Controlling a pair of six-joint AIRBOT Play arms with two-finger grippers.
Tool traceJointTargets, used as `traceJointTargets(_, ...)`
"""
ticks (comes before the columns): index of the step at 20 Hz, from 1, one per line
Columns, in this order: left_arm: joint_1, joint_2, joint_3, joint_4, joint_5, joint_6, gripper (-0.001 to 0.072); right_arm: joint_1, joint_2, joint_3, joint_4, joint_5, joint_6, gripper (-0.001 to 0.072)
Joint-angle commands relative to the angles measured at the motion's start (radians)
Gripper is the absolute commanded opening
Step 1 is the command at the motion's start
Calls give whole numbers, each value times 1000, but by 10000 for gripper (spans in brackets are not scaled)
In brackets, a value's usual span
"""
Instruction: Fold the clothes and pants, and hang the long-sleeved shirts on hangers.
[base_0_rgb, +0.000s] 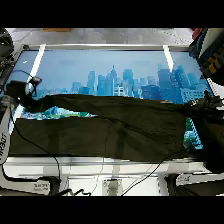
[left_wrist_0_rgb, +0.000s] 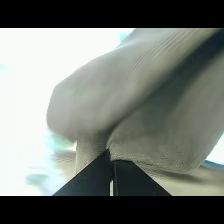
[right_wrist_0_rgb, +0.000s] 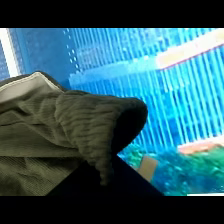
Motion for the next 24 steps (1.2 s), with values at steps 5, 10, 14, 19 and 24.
traceJointTargets(5,37,0,287,89,198,60,14,0,0,1,7,0,1,35)
traceJointTargets(10,83,-5,288,90,247,109,14,0,0,1,42,-16,2,34)
traceJointTargets(14,84,0,288,90,534,109,14,0,0,3,199,-72,1,34)
traceJointTargets(19,140,-29,221,90,96,-82,10,0,0,3,238,-102,1,35)
traceJointTargets(24,267,-32,8,78,-34,-73,14,0,0,3,238,-104,1,34)
